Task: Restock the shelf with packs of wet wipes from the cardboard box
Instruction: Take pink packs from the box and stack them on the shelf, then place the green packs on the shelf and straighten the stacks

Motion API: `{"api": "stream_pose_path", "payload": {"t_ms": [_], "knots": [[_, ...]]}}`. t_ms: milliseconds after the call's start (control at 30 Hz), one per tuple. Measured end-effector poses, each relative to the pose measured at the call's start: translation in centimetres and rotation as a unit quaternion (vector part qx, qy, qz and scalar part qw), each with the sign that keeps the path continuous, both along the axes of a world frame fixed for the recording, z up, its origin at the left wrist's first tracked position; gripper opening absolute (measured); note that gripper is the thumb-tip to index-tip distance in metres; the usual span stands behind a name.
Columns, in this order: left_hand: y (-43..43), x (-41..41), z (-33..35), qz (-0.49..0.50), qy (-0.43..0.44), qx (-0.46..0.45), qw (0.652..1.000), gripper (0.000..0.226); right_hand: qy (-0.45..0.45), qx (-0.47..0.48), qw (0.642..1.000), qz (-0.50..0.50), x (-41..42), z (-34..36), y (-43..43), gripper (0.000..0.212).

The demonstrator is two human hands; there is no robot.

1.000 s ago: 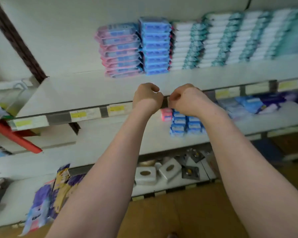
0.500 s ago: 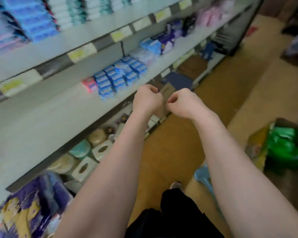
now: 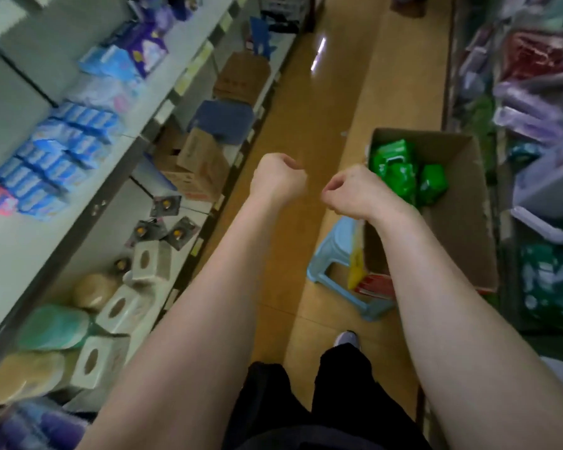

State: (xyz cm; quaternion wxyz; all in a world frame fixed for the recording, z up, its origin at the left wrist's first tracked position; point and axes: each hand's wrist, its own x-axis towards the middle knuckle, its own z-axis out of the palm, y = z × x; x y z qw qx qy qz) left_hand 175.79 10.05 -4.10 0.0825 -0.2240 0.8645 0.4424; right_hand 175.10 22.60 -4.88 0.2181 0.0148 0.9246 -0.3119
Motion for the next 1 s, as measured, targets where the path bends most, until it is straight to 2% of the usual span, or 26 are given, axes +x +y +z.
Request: {"api": "stream_pose_path", "payload": {"t_ms": [100, 367, 567, 700, 867, 1000], "knots": [[5.4, -2.6, -1.8, -0.041, -0.037, 0.004, 0.998, 0.017, -0.029, 0.003, 0.999, -0.042, -1.6, -1.8, 6.0, 0.013], [16.5, -8.6, -6.6, -0.124, -0.125, 0.017, 0.984, 0.026, -0.103, 0.009, 0.987, -0.121, -5.6, -6.5, 18.3, 0.016], [19.9, -11.6, -9.8, -0.15, -0.183, 0.018, 0.971, 0.025, -0.142, -0.023, 0.973, -0.18, -7.2, -10.5, 22.3, 0.012], [20.9, -13.9, -11.9, -0.158, -0.211, 0.01, 0.965, 0.032, -0.153, -0.047, 0.962, -0.222, -8.3, -12.7, 23.4, 0.015], [22.5, -17.0, -14.5, -0.211, -0.223, -0.021, 0.951, 0.043, -0.175, -0.063, 0.947, -0.26, -10.0, -14.9, 24.3, 0.02], [23.1, -20.8, -16.2, -0.27, -0.146, -0.137, 0.942, 0.051, -0.172, -0.062, 0.942, -0.283, -12.6, -17.0, 24.6, 0.023]]}}
